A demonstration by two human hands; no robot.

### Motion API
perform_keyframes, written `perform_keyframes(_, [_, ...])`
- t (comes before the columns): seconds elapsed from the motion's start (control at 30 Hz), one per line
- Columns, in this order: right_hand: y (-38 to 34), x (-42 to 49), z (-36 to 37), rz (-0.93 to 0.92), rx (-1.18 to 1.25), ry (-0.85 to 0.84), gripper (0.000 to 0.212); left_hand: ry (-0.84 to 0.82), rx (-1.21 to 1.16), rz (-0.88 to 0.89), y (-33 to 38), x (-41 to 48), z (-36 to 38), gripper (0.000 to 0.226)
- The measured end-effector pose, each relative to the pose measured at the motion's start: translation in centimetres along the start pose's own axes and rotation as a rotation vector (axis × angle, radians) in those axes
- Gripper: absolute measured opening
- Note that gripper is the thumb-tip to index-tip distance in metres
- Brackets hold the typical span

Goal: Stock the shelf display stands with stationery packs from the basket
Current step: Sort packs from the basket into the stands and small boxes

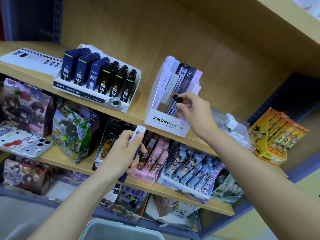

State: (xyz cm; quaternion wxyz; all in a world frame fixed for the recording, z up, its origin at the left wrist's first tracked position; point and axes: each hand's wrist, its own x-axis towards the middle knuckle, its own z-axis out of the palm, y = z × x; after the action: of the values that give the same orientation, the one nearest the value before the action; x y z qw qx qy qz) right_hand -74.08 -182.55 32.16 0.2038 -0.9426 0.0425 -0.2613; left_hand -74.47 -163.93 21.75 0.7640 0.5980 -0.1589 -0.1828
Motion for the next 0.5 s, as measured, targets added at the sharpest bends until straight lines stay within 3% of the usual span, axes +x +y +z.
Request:
perform_keyframes(0.23, [-0.2, 0.4, 0.2, -0.114, -0.170, 0.088, 0.020, -0.061, -0.153, -0.234, 0.9, 2.2, 0.2, 0.026])
perform_keyframes(0.4, [-0.9, -1.2, 0.5, -0.122, -0.123, 0.138, 0.015, -0.015, -0.020, 0.019, 0.1, 0.2, 0.0, 0.009])
perform_keyframes(0.5, [-1.5, -3.6, 1.2, -0.093, -0.060, -0.047, 0.018, -0.050, -0.015, 0.088, 0.0, 0.5, -0.2, 0.012])
